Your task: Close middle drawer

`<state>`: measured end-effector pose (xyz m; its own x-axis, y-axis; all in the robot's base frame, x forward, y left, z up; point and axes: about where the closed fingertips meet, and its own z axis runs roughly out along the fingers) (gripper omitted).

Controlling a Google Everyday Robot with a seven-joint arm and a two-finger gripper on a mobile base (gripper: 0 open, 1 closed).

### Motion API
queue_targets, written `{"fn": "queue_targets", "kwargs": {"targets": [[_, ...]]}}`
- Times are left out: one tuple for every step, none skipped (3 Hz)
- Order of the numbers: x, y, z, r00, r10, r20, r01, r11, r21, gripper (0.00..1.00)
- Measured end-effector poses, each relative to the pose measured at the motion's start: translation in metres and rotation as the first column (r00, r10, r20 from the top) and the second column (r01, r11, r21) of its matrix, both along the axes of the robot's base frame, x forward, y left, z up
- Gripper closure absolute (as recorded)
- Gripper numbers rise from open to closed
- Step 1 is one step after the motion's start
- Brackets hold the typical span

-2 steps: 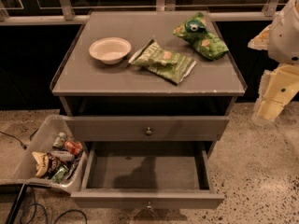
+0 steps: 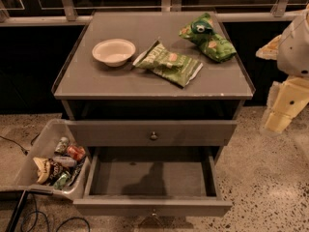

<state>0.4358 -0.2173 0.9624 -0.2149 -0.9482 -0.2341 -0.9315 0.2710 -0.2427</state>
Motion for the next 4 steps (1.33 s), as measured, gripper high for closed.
{"fn": "queue_targets", "kwargs": {"targets": [[-0.005, -0.004, -0.028, 0.9998, 0.005, 0.018, -0.006, 0.998, 0.065, 0.00], [-0.005, -0.001, -0.067, 0.9992, 0.013, 0.038, -0.017, 0.992, 0.124, 0.19], [-0.006, 0.003, -0.112, 0.9992, 0.023, 0.032, -0.028, 0.986, 0.167, 0.42], [-0.006, 0.001, -0.164, 0.9998, 0.012, -0.014, -0.009, 0.983, 0.182, 0.65]]}}
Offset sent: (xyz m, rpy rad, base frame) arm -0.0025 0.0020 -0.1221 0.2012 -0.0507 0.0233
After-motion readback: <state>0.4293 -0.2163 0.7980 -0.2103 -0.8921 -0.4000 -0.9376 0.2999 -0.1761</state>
